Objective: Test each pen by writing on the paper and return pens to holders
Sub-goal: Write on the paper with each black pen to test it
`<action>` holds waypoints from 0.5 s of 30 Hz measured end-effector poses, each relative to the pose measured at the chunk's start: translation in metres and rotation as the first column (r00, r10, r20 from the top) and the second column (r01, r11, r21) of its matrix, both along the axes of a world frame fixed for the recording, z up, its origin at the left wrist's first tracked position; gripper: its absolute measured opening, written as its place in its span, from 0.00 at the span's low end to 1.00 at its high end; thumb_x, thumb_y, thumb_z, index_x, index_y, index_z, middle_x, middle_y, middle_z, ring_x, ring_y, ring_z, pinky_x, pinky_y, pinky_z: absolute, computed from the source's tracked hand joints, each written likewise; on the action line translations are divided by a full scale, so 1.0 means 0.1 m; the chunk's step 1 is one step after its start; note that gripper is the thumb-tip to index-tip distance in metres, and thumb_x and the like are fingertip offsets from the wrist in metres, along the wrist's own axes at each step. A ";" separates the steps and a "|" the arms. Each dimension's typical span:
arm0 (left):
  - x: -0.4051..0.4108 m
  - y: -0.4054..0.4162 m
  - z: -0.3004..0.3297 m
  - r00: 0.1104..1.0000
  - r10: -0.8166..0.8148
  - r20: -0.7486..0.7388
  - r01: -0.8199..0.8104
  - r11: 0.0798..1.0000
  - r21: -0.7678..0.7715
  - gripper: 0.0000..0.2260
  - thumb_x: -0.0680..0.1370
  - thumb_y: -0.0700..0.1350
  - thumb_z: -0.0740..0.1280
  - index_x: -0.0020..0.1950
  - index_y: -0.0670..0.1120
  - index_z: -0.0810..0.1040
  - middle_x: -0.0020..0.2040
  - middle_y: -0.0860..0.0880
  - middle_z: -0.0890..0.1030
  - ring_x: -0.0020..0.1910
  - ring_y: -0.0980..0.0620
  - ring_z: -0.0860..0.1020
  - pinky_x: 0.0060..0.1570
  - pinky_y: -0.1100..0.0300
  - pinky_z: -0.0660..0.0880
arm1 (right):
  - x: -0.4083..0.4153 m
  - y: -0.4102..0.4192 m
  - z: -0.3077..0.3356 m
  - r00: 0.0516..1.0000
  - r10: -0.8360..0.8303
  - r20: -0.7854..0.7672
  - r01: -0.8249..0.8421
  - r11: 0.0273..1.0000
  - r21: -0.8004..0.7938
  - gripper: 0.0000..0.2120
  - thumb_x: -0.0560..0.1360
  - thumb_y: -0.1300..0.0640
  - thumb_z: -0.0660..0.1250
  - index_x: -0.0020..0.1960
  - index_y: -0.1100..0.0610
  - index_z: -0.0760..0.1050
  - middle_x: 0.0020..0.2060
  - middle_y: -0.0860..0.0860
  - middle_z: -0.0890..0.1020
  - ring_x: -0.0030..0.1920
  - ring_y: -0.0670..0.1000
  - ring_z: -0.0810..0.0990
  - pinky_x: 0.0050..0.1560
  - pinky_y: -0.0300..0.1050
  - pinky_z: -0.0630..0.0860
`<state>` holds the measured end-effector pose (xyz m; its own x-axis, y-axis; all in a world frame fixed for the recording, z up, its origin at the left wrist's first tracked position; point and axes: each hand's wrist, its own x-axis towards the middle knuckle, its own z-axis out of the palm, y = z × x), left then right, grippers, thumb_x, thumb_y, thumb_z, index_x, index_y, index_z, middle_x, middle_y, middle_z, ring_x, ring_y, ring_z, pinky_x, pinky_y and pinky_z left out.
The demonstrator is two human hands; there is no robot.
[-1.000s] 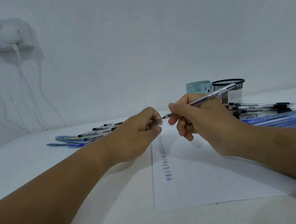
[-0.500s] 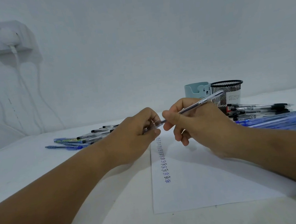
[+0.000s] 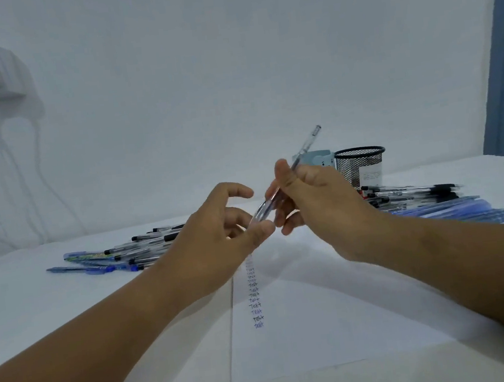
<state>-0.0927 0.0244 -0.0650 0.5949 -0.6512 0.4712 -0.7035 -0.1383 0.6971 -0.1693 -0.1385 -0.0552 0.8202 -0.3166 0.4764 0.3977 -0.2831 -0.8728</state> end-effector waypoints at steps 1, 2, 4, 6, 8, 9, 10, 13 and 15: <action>0.02 0.01 -0.02 0.999 0.014 0.036 -0.016 0.999 0.035 0.21 0.70 0.62 0.70 0.61 0.63 0.68 0.46 0.55 0.84 0.41 0.55 0.80 0.44 0.59 0.77 | 0.01 -0.05 0.06 0.999 -0.025 -0.029 0.026 1.000 0.018 0.21 0.82 0.46 0.61 0.42 0.63 0.77 0.32 0.55 0.80 0.35 0.55 0.81 0.42 0.53 0.83; 0.04 0.03 -0.04 0.996 0.025 0.091 -0.032 0.996 0.082 0.24 0.68 0.65 0.69 0.62 0.65 0.67 0.48 0.57 0.82 0.43 0.57 0.79 0.46 0.60 0.76 | 0.00 -0.11 0.13 0.998 -0.026 -0.062 0.029 0.999 0.044 0.20 0.83 0.48 0.60 0.43 0.63 0.76 0.34 0.57 0.80 0.37 0.58 0.81 0.45 0.54 0.84; 0.06 0.07 -0.09 0.978 0.031 0.204 -0.067 0.983 0.172 0.21 0.70 0.65 0.68 0.62 0.68 0.67 0.50 0.60 0.79 0.45 0.59 0.77 0.46 0.61 0.73 | -0.06 -0.27 0.27 0.991 0.026 -0.135 -0.021 0.999 0.037 0.15 0.84 0.53 0.60 0.47 0.63 0.76 0.37 0.58 0.78 0.39 0.60 0.80 0.44 0.54 0.84; 0.08 0.10 -0.12 0.972 0.037 0.234 -0.085 0.977 0.196 0.16 0.74 0.60 0.70 0.60 0.68 0.70 0.51 0.62 0.78 0.44 0.60 0.75 0.45 0.61 0.71 | -0.15 -0.48 0.38 0.975 0.002 -0.220 -0.033 0.990 -0.137 0.06 0.84 0.57 0.61 0.58 0.58 0.73 0.36 0.55 0.79 0.36 0.58 0.80 0.36 0.51 0.82; 0.09 0.11 -0.14 0.969 0.052 0.242 -0.101 0.976 0.194 0.13 0.76 0.57 0.70 0.58 0.67 0.72 0.51 0.62 0.78 0.46 0.60 0.75 0.46 0.61 0.71 | -0.23 -0.71 0.49 0.958 -0.101 -0.269 -0.009 0.926 -0.379 0.08 0.83 0.58 0.63 0.61 0.53 0.68 0.35 0.52 0.82 0.33 0.57 0.80 0.33 0.51 0.81; 0.10 0.10 -0.14 0.966 0.049 0.256 -0.102 0.975 0.197 0.13 0.76 0.56 0.70 0.58 0.68 0.73 0.51 0.62 0.79 0.46 0.60 0.75 0.46 0.60 0.71 | -0.28 -0.83 0.55 0.944 -0.169 -0.284 0.009 0.873 -0.488 0.08 0.82 0.58 0.64 0.60 0.52 0.70 0.36 0.51 0.82 0.33 0.57 0.80 0.34 0.53 0.81; 0.10 0.09 -0.14 0.962 0.044 0.271 -0.102 0.974 0.204 0.13 0.76 0.56 0.70 0.58 0.68 0.73 0.51 0.62 0.79 0.47 0.60 0.75 0.47 0.60 0.71 | -0.33 -0.93 0.61 0.925 -0.230 -0.303 0.012 0.814 -0.581 0.07 0.81 0.58 0.66 0.59 0.52 0.73 0.37 0.51 0.83 0.33 0.56 0.81 0.37 0.54 0.82; 0.13 0.07 -0.15 0.944 0.029 0.329 -0.104 0.972 0.211 0.14 0.76 0.55 0.71 0.57 0.69 0.73 0.50 0.62 0.80 0.48 0.60 0.75 0.47 0.58 0.71 | -0.46 -1.18 0.73 0.827 -0.369 -0.425 -0.109 0.636 -0.764 0.04 0.76 0.58 0.73 0.49 0.49 0.83 0.39 0.51 0.84 0.37 0.52 0.85 0.40 0.50 0.84; 0.17 0.05 -0.18 0.932 0.030 0.360 -0.106 0.976 0.192 0.15 0.75 0.55 0.72 0.58 0.69 0.73 0.49 0.61 0.81 0.48 0.58 0.75 0.47 0.57 0.72 | -0.50 -1.30 0.74 0.747 -0.451 -0.488 -0.199 0.549 -0.812 0.07 0.73 0.61 0.75 0.47 0.50 0.83 0.37 0.49 0.85 0.40 0.52 0.85 0.42 0.48 0.84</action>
